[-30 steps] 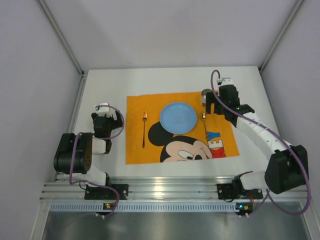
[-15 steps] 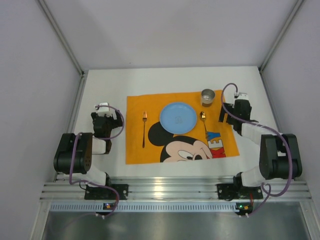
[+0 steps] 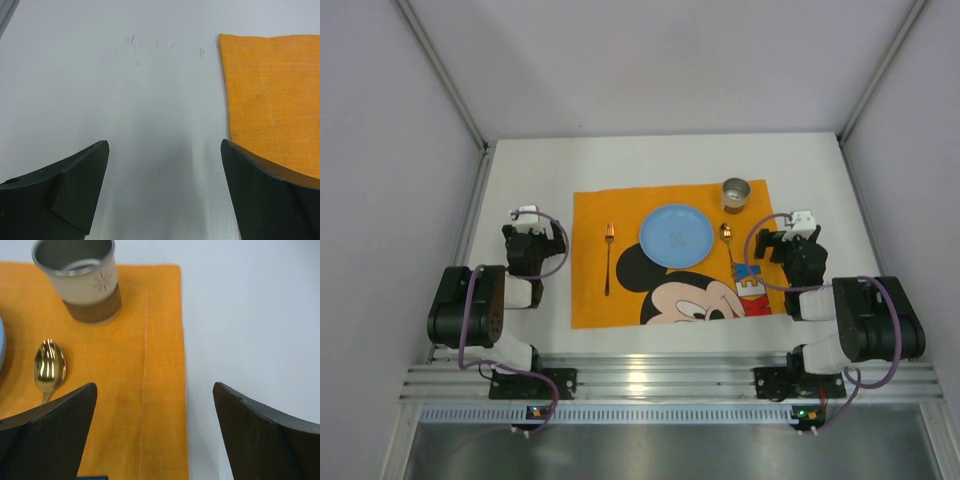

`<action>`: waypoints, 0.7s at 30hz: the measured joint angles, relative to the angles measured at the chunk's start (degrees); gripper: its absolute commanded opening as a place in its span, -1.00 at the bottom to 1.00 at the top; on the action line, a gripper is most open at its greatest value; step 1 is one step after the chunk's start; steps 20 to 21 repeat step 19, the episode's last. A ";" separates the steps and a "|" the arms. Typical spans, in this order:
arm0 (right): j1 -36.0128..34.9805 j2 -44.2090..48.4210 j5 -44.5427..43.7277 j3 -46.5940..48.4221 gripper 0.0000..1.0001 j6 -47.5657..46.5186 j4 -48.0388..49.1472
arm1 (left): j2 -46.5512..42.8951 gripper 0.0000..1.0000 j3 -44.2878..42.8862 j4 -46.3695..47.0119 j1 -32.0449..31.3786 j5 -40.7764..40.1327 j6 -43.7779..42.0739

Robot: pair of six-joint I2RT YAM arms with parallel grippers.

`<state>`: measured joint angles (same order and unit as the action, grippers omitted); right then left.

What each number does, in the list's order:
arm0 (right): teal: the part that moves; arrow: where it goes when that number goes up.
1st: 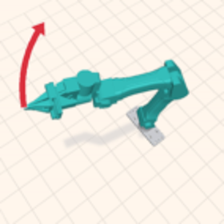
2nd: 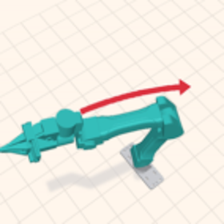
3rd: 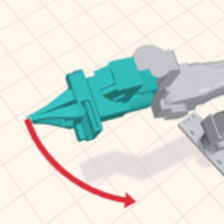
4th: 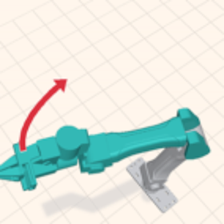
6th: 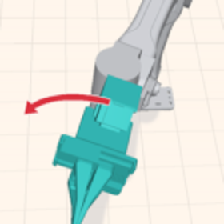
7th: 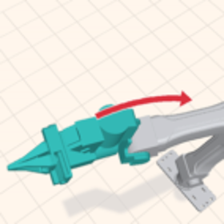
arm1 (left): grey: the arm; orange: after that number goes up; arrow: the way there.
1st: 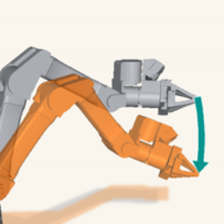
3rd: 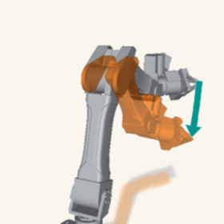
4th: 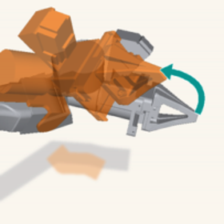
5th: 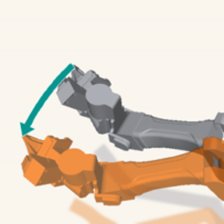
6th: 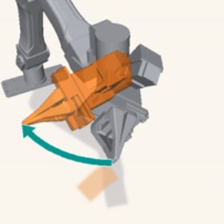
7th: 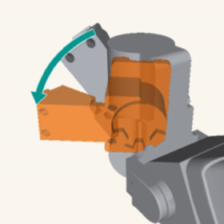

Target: Set the dinner table for one person

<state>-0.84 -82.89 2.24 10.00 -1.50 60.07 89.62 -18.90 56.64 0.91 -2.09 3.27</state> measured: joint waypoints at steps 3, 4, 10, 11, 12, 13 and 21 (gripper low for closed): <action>0.00 -0.11 0.57 2.51 0.99 -0.46 2.51 | 0.00 0.97 0.00 0.00 0.00 0.00 -0.02; 0.00 -0.11 0.70 2.80 0.99 -0.55 3.04 | 0.00 0.97 0.00 0.02 0.00 -0.02 -0.02; 0.00 -0.11 0.87 2.89 0.99 -0.96 3.82 | 0.00 0.97 0.00 0.02 0.00 0.00 -0.02; 0.00 -0.11 0.90 2.89 0.99 -0.96 3.82 | 0.00 0.97 0.00 0.02 0.00 -0.02 -0.02; 0.00 -0.11 0.87 2.89 0.99 -0.98 3.82 | 0.00 0.97 0.00 0.02 0.00 -0.02 -0.02; 0.00 -0.11 0.90 2.89 0.99 -0.98 3.82 | 0.00 0.97 0.00 0.02 0.00 -0.02 -0.02; 0.00 -0.11 0.85 2.89 1.00 -1.03 3.82 | 0.00 0.97 0.00 0.02 0.00 -0.02 -0.02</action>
